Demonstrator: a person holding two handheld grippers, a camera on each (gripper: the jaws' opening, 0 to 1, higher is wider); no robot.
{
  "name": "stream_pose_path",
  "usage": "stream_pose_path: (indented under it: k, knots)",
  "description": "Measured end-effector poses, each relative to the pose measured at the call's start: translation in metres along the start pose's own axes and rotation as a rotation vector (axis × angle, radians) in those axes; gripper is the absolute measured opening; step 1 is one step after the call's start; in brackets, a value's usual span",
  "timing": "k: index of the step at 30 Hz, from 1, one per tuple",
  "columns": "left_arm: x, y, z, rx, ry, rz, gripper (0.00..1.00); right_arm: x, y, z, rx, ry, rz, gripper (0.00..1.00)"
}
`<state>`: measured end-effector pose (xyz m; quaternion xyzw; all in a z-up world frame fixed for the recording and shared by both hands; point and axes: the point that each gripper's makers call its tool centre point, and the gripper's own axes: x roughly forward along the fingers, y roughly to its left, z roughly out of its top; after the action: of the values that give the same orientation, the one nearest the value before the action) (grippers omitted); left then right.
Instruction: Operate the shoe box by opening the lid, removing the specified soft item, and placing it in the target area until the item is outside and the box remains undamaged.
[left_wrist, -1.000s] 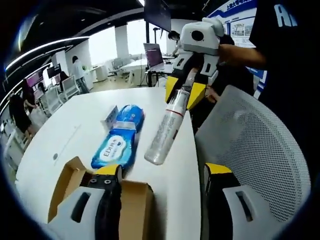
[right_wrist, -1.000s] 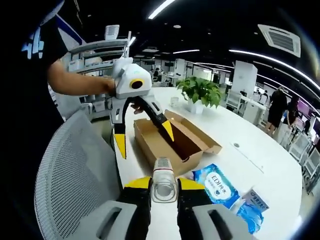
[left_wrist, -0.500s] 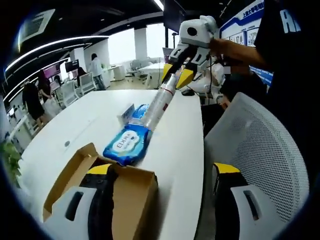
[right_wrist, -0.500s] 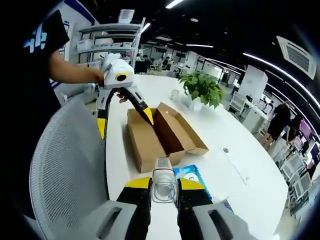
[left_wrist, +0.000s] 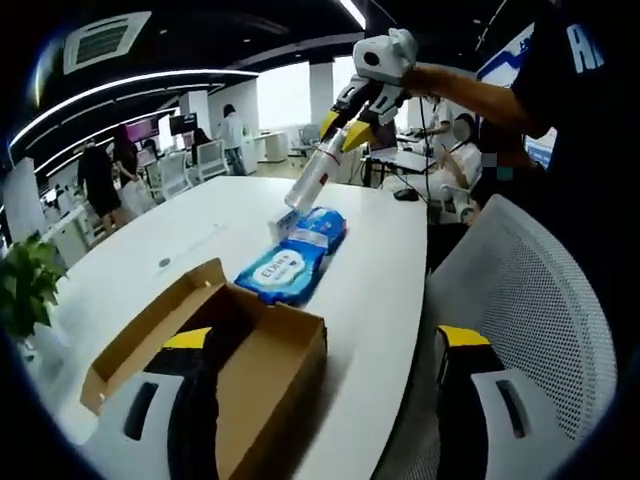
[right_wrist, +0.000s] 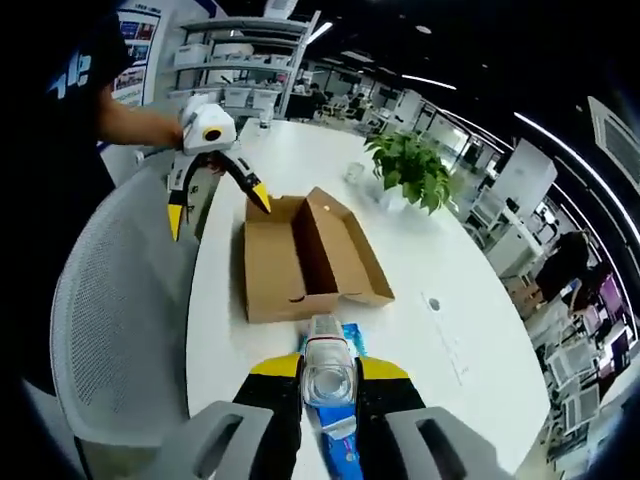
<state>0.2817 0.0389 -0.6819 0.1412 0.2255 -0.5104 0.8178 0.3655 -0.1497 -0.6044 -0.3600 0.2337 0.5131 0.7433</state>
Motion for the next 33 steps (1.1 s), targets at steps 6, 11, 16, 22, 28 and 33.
stream_pose_path:
  k: [6, 11, 16, 22, 28, 33]
  knots:
    - [-0.011, 0.005, -0.002, -0.031, -0.021, 0.058, 0.99, 0.006, -0.015, 0.001, -0.050, 0.042, 0.022, 0.15]
    - [-0.020, 0.008, -0.007, -0.062, -0.037, 0.101, 1.00, 0.012, -0.024, 0.000, -0.087, 0.080, 0.043, 0.15]
    - [-0.028, 0.011, -0.011, -0.077, -0.041, 0.137, 1.00, 0.018, -0.031, -0.001, -0.111, 0.108, 0.058, 0.15]
    - [-0.036, 0.011, -0.015, -0.093, -0.045, 0.164, 1.00, 0.030, -0.043, -0.004, -0.123, 0.144, 0.071, 0.15]
    - [-0.042, 0.012, -0.019, -0.098, -0.043, 0.186, 1.00, 0.043, -0.050, -0.012, -0.133, 0.179, 0.090, 0.15]
    - [-0.047, 0.013, -0.020, -0.106, -0.050, 0.206, 1.00, 0.054, -0.056, -0.021, -0.127, 0.215, 0.103, 0.15]
